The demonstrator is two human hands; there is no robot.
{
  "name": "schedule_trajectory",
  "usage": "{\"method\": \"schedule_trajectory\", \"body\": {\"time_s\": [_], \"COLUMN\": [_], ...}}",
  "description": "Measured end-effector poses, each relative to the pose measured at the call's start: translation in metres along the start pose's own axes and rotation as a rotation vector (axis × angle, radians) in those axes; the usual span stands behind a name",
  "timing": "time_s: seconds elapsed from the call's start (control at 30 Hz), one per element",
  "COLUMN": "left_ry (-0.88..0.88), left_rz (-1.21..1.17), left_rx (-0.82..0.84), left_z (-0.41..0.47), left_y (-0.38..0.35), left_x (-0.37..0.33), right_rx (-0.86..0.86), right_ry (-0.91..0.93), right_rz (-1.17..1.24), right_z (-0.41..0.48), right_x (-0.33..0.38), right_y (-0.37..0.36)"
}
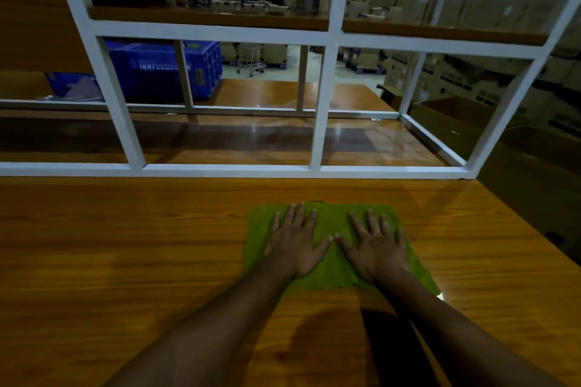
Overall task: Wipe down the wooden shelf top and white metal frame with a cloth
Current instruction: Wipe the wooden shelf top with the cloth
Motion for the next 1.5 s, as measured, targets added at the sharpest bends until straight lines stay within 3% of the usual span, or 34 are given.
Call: {"method": "schedule_trajectory", "body": {"time_s": [0.5,0.87,1.1,1.3,1.5], "left_ry": [0.054,0.168,0.178,0.13,0.058], "left_rz": [0.031,0.023,-0.004,0.006,0.02], "left_rx": [-0.027,-0.041,-0.086,-0.051,-0.027], "left_z": [0.063,0.027,-0.015,-0.008,0.04], "left_y": [0.023,0.029,0.011,0.01,0.022], "left_x": [0.073,0.162,0.139,0.104,0.13], "right_rx": [0.024,0.053,0.004,-0.007,-0.013], "right_ry": [0.075,0.245,0.342,0.179,0.067], "right_rz": [0.024,0.005,0.015,0.038,0.062], "right_z": [0.073,0.077,0.042,0.035,0.065], "right_x": [0.055,0.15,0.139,0.108,0.118], "right_y": [0.017,0.014,0.002,0.004,0.012]}}
Point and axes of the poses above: each hand's wrist, its own z-axis towards the middle knuckle, its own y-axis out of the back of the hand, x = y × z, the point moved 9 cm from there along z, towards the middle knuckle, and after that the axes turned 13 degrees about x, right-handed, at the moved point
